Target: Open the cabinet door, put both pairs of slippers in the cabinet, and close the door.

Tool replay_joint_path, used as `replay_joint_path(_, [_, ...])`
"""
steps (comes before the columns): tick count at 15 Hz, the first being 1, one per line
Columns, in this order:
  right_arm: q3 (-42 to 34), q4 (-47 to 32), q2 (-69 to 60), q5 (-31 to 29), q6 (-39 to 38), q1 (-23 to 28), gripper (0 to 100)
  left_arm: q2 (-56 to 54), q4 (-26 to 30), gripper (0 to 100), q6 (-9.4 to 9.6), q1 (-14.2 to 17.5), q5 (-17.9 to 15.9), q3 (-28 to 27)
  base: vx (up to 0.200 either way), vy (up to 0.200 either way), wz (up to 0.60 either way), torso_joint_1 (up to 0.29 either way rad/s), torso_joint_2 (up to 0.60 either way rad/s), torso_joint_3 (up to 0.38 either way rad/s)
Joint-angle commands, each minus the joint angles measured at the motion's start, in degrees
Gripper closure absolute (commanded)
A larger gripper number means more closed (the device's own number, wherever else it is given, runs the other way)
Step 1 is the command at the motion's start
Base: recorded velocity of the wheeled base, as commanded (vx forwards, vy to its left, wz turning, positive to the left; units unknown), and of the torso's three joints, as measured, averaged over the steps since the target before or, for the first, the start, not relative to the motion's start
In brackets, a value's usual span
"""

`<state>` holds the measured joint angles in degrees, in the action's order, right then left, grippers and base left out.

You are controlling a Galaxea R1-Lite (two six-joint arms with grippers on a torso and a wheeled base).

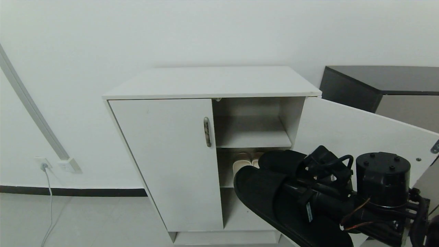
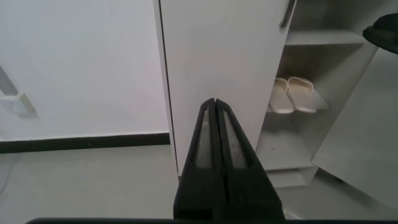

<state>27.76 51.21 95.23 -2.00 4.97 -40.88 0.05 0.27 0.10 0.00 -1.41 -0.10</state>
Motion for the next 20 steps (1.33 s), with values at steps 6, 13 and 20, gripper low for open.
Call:
replay_joint_path(6, [-0.2, 0.0, 0.2, 0.0, 0.0, -0.3, 100, 0.0, 0.0, 100, -0.01, 0.0, 0.0, 0.0, 0.000, 0.000, 0.00, -0.090, 0.45, 0.365])
replay_joint_path(13, [-0.2, 0.0, 0.4, 0.0, 0.0, -0.6, 100, 0.0, 0.0, 100, -0.01, 0.0, 0.0, 0.0, 0.000, 0.000, 0.00, -0.014, 0.21, 0.200])
replay_joint_path(20, [-0.5, 0.2, 1.2, -0.3, 0.0, -2.1, 100, 0.0, 0.0, 100, -0.01, 0.0, 0.0, 0.0, 0.000, 0.000, 0.00, -0.001, 0.06, 0.046])
